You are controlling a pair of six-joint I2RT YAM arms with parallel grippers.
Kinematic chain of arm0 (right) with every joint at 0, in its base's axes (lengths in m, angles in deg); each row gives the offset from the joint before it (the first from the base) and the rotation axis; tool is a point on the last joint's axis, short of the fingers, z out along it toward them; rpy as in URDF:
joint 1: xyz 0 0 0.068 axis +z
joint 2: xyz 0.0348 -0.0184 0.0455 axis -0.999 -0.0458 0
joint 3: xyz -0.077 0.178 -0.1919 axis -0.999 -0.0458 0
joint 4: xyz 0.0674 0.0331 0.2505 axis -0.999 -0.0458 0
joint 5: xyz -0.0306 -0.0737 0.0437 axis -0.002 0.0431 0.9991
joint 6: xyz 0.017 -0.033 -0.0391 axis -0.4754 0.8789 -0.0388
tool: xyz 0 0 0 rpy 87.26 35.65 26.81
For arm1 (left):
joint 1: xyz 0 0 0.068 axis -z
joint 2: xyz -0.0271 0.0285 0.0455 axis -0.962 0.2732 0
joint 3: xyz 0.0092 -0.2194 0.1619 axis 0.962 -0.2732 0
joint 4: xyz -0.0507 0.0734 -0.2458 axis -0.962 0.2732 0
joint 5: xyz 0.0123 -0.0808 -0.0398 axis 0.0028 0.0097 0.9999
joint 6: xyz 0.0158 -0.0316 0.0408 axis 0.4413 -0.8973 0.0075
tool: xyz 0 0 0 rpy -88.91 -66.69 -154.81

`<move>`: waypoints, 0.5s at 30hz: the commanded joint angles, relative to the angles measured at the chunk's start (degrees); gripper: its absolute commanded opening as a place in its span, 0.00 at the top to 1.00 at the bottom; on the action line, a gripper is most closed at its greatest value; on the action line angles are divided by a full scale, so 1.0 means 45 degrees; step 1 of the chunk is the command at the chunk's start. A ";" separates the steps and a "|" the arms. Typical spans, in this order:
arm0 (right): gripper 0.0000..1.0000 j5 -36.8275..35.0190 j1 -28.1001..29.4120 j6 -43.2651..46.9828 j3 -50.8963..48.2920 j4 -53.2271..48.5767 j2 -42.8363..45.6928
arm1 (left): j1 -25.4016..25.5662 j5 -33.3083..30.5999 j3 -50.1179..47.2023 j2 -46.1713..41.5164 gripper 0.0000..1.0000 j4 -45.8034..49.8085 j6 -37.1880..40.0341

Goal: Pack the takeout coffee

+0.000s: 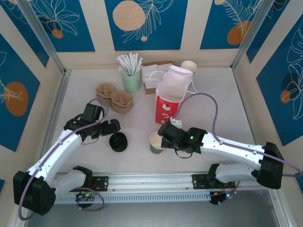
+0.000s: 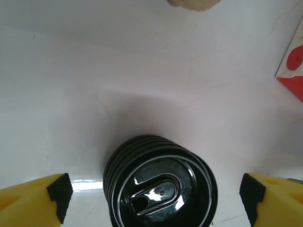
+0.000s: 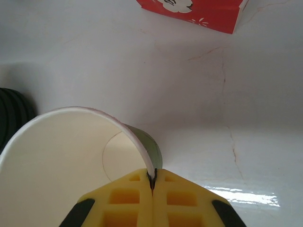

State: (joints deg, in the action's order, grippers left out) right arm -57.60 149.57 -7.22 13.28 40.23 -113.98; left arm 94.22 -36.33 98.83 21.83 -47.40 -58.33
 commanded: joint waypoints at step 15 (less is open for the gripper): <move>0.92 -0.0642 -0.0082 0.0219 0.1292 0.0824 -0.2318 | 0.0723 -0.0353 -0.1465 -0.0230 0.30 0.0245 -0.0916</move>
State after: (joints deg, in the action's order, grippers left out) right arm -58.78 149.50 -6.48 17.18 43.07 -123.20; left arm 96.60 -37.59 93.17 21.75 -47.31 -61.36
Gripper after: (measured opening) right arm 0.080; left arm 0.713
